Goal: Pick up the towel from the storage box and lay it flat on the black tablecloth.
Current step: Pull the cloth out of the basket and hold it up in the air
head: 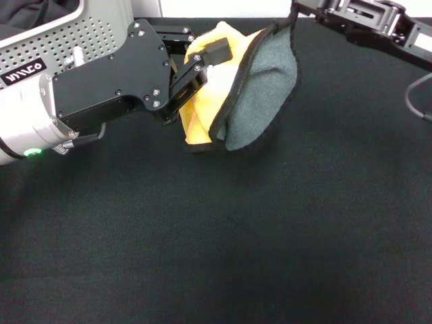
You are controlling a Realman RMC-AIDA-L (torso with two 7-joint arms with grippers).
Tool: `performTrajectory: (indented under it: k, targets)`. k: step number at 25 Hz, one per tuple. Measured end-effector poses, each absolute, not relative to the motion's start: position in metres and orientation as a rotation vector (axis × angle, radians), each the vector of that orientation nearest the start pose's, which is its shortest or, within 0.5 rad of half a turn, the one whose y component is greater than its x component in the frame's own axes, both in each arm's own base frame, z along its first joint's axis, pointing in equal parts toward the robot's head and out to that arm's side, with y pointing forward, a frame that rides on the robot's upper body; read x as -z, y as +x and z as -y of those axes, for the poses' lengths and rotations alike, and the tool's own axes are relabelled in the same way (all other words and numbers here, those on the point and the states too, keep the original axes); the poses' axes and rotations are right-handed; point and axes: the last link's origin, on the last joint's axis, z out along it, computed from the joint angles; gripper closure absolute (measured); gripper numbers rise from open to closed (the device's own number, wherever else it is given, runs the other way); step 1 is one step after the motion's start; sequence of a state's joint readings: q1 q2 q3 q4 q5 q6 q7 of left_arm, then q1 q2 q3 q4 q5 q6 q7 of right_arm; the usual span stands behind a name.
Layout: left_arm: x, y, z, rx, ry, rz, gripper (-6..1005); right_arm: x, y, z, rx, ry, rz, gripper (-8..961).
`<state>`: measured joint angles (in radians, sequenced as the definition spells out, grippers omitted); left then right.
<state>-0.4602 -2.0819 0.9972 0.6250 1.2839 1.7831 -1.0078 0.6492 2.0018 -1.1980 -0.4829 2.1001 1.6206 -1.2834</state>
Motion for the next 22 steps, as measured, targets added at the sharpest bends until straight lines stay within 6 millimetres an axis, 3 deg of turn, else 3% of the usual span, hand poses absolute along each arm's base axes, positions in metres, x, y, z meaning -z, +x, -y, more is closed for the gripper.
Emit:
performTrajectory:
  k: [22]
  targets:
    - [-0.0183,-0.1914,-0.3062,1.418,-2.485,-0.053,940,-0.0231,0.1539,-0.3641,-1.649,-2.553,-1.079,713]
